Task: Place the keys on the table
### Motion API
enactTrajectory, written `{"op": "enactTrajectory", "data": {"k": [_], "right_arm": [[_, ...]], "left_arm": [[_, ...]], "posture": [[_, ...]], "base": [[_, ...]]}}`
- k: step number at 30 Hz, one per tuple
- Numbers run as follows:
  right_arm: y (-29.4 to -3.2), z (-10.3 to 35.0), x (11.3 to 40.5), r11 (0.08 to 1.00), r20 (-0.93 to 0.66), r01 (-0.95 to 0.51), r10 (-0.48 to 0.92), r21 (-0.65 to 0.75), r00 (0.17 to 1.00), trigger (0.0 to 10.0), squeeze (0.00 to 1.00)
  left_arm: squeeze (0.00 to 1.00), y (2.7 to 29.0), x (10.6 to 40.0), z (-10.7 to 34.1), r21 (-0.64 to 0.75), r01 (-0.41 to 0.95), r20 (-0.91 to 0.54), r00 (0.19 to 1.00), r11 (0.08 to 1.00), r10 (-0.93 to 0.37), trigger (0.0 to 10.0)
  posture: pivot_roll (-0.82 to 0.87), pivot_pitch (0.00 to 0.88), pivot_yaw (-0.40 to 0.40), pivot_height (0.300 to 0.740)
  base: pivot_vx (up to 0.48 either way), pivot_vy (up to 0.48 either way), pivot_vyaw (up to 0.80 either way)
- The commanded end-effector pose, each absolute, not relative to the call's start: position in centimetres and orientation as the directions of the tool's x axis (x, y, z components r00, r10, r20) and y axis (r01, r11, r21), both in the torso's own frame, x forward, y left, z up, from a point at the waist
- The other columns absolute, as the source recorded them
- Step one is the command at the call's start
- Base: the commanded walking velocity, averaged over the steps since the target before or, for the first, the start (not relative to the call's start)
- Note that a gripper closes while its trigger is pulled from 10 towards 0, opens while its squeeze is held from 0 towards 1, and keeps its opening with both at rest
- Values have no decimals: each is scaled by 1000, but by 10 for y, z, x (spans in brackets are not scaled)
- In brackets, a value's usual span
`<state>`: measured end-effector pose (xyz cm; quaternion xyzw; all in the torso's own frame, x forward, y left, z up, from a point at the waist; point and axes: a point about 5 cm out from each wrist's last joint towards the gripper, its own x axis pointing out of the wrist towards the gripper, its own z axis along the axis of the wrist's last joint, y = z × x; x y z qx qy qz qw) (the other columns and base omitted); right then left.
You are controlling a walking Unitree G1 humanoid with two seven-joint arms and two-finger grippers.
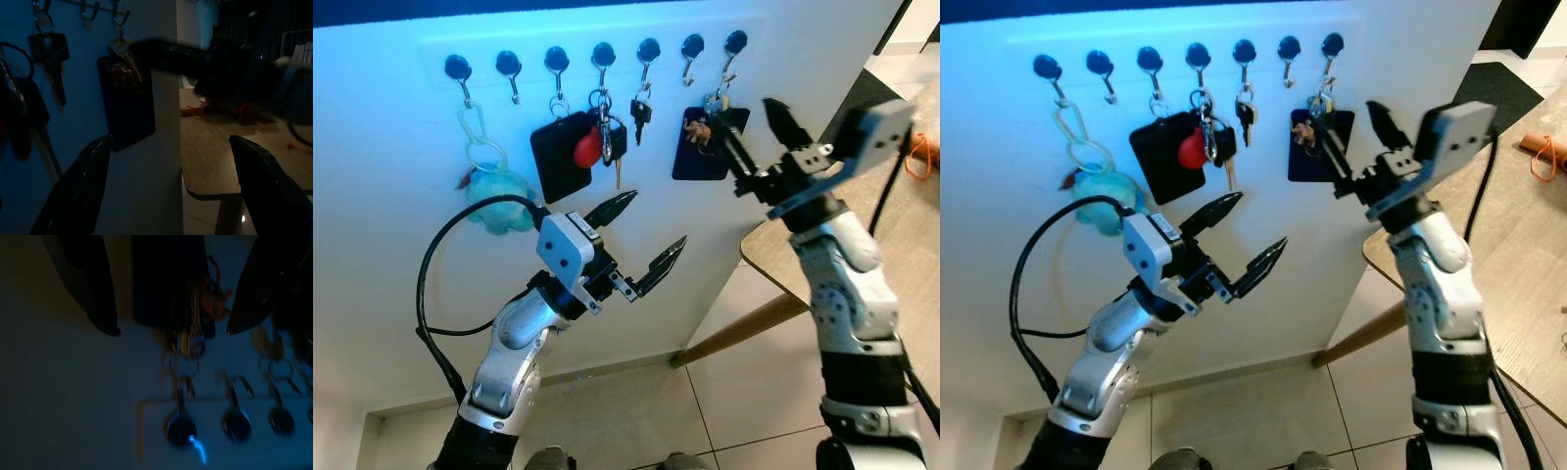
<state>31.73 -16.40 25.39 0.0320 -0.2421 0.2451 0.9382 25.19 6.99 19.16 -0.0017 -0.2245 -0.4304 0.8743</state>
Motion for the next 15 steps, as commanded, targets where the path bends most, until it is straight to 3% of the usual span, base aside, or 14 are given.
{"op": "enactTrajectory", "data": {"k": [1,15], "right_arm": [[-156,252,321,876,460,-472,462,-100,758,10000,0],[-130,261,336,860,473,-464,506,-212,721,10000,0]], "left_arm": [[0,67,251,196,188,765,406,510,616,-758,10000],[0,63,251,201,180,767,425,504,616,-752,10000]], "posture": [[48,88,1,740],[57,98,-11,740]], "base": [[0,0,0],[0,0,0]]}}
